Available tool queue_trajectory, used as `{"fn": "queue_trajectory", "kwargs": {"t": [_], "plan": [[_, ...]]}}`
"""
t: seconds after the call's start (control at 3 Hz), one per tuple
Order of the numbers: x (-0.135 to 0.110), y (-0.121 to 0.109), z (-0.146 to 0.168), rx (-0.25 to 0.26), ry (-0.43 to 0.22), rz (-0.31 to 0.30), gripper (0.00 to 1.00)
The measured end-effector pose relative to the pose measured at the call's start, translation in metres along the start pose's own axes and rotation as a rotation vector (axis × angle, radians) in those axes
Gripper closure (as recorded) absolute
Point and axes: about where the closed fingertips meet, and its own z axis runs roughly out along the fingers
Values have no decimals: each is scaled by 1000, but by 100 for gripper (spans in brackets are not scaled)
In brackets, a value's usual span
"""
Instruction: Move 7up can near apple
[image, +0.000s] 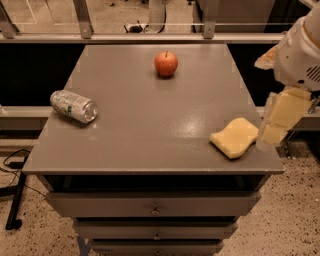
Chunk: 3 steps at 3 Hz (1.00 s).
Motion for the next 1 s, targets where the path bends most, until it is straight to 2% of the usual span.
{"fn": "queue_trajectory", "kwargs": {"t": [0.67, 1.0], "plan": [[-95, -5, 58, -42, -203, -23, 0], [-148, -11, 83, -99, -303, 3, 0]]}}
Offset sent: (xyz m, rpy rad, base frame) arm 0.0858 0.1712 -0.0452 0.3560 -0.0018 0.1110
